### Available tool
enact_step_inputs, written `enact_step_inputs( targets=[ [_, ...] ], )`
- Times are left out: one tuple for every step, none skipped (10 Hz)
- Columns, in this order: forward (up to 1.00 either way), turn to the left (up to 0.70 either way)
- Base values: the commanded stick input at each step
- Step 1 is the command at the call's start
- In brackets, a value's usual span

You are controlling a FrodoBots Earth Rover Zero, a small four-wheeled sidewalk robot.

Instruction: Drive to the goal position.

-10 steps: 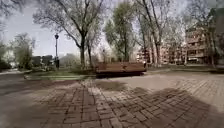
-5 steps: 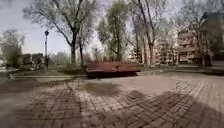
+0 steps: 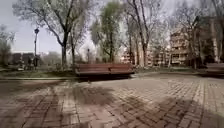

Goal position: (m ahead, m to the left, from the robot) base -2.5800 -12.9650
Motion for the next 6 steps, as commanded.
enact_step_inputs(
  targets=[
    [0.8,-0.31],
    [0.0,-0.45],
    [0.0,-0.45],
    [0.0,-0.45],
    [0.0,-0.45],
    [0.0,-0.45]
  ],
)
